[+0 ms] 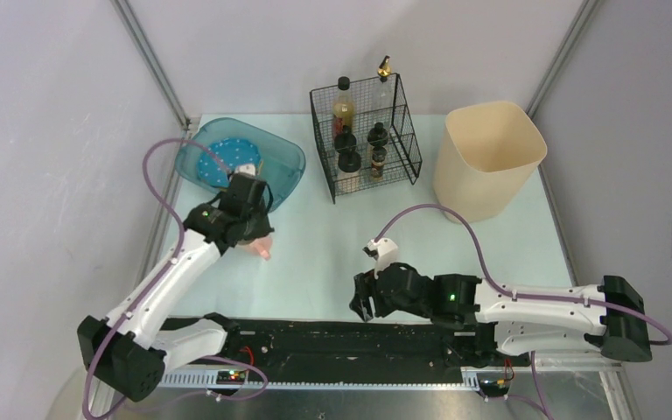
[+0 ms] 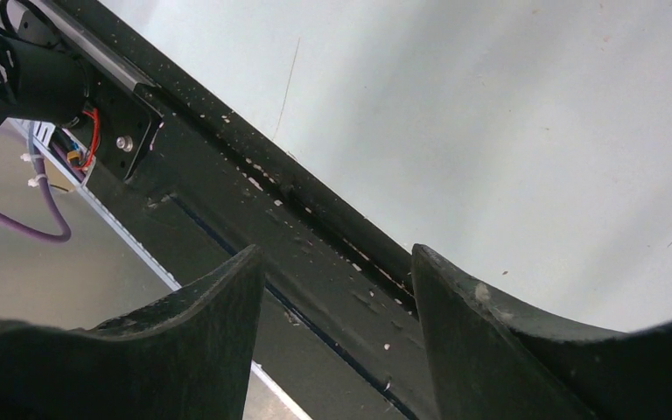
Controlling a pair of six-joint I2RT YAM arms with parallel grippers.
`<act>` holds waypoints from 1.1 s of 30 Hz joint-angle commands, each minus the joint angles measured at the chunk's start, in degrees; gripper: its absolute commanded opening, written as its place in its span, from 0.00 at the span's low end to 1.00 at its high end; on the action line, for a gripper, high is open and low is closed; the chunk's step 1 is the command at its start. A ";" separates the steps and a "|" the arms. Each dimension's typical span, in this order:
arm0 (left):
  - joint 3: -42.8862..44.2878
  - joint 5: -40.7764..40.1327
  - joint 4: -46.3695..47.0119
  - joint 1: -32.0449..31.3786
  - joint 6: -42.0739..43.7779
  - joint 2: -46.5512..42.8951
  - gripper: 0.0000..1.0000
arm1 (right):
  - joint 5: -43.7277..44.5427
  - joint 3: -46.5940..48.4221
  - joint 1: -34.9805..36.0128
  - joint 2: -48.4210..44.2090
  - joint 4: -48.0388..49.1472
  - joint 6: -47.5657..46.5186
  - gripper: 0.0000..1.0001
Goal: Clear the kitchen counter
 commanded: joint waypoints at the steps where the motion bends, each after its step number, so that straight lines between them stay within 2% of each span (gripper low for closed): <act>1: 14.90 -0.45 -1.49 -0.24 3.88 0.15 0.00 | 2.36 -0.39 0.46 -1.07 -0.44 0.99 0.67; 5: 25.65 -0.23 -4.19 -0.21 5.68 3.60 0.00 | 2.79 -0.39 0.42 -1.08 -0.44 0.76 0.67; 9: 35.83 -2.18 -6.10 0.47 7.97 10.63 0.00 | 2.93 -0.39 0.46 -1.43 -0.59 0.75 0.67; 19: 53.65 3.68 -6.17 10.82 7.62 29.27 0.00 | 4.99 -1.06 1.79 -6.90 -3.92 1.85 0.66; 26: 62.13 6.05 -6.26 14.58 6.21 42.05 0.00 | 5.39 -1.78 2.01 -9.08 -4.25 1.99 0.66; 33: 67.19 6.40 -6.25 16.33 4.05 51.02 0.00 | 5.21 -2.15 2.03 -9.03 -4.05 1.34 0.67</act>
